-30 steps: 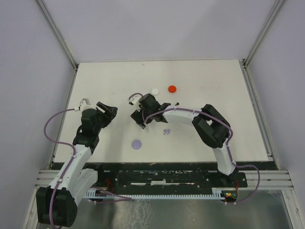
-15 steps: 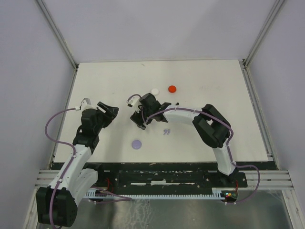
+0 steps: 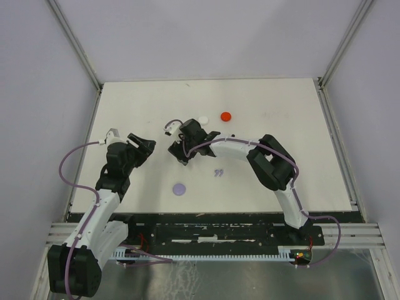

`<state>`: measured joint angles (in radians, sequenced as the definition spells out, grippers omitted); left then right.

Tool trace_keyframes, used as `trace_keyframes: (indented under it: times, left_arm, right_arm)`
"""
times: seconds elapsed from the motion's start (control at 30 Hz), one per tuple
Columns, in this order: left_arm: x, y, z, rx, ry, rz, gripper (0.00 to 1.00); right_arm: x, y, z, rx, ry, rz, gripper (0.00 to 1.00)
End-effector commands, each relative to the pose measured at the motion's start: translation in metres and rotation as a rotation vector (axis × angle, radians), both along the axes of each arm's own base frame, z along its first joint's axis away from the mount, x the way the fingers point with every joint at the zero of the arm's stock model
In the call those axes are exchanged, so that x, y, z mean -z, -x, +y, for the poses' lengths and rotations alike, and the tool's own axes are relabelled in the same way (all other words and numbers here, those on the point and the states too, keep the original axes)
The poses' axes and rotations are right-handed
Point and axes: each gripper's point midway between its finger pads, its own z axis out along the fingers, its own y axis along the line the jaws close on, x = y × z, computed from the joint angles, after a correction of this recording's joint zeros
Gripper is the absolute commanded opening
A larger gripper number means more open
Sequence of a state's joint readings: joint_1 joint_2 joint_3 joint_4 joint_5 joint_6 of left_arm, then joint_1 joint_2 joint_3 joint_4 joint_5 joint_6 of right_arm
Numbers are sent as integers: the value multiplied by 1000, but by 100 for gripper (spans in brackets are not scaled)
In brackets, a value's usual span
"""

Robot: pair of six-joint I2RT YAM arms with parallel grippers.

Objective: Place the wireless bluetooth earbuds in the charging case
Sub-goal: Pick up the charging case at the center of the board.

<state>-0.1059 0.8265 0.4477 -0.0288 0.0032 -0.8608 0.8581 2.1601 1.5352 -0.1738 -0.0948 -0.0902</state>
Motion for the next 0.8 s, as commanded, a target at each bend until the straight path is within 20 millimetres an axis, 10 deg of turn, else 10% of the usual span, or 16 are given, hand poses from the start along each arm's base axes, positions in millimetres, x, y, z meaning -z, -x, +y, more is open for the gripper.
trace_keyframes:
  times: [0.0,0.77]
  left_arm:
    - [-14,-6,2,18,-37,-56,75]
    - [-14,-9,-4,44,-25,-57,75]
  right_arm:
    - [-16,-24,7,63,-35,-50,87]
    - [-63,-18,-18,117,-74,-56,88]
